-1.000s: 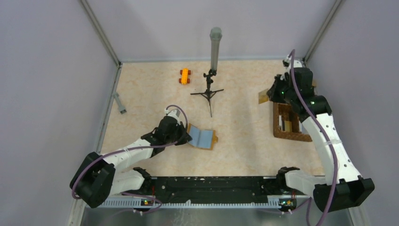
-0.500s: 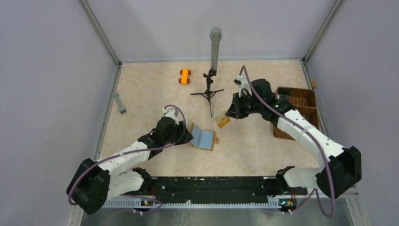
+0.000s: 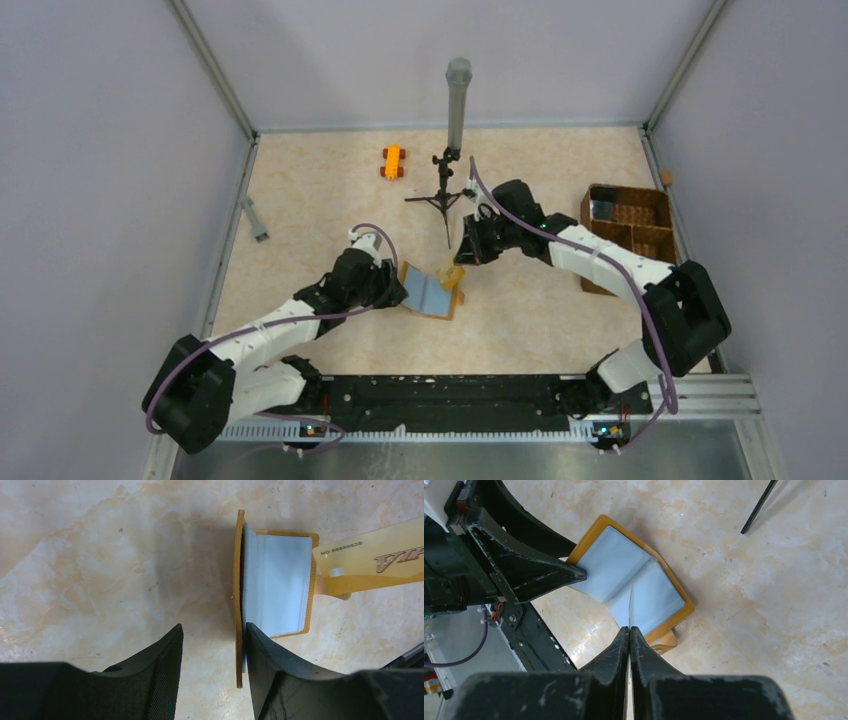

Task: Put the credit cards into the card holder
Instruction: Insert the credit card into the card holder.

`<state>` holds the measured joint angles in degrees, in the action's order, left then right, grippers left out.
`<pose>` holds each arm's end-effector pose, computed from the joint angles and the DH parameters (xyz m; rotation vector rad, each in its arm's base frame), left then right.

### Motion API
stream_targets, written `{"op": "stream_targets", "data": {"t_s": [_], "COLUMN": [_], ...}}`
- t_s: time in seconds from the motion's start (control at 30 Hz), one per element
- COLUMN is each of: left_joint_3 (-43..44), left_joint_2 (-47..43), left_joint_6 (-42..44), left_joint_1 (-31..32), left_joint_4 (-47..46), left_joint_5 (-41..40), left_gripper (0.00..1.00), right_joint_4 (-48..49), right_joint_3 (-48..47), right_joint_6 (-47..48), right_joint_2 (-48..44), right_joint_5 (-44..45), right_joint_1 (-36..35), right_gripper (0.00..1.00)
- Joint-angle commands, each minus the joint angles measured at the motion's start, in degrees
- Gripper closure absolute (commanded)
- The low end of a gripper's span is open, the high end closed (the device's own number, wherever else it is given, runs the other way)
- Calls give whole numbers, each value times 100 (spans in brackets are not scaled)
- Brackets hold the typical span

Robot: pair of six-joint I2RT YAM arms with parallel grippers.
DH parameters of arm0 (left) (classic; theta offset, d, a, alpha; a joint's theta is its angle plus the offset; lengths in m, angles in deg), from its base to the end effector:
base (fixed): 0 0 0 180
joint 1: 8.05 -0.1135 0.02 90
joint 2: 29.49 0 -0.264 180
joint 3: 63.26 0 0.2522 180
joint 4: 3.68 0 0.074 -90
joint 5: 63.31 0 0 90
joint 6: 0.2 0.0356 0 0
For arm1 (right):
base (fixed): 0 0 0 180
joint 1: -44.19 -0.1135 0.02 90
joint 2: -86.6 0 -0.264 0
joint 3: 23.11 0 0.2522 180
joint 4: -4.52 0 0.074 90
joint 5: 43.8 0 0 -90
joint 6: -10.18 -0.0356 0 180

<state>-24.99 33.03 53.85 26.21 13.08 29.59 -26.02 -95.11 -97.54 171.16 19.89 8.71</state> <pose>0.1732 -0.1202 0.1722 -0.0077 2.3843 -0.6741 0.2502 0.1977 0.2491 -0.6181 2.3614 0.9792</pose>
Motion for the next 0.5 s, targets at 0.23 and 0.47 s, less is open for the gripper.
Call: {"op": "stream_targets", "data": {"t_s": [0.23,0.47], "left_joint_3": [452,595], "left_joint_2": [153,260], "left_joint_6": [413,454], "left_joint_1": [-24,-23], "left_joint_4": [-50,128], "left_joint_5": [-237,-518], "left_gripper": [49,50], "right_joint_4": [990,1309], "right_joint_3": [55,32], "right_joint_6": [-90,-219], "right_joint_2": [581,820], "right_joint_5": [-339,-436], "right_joint_1": [-292,-370], "right_gripper": [100,100]}}
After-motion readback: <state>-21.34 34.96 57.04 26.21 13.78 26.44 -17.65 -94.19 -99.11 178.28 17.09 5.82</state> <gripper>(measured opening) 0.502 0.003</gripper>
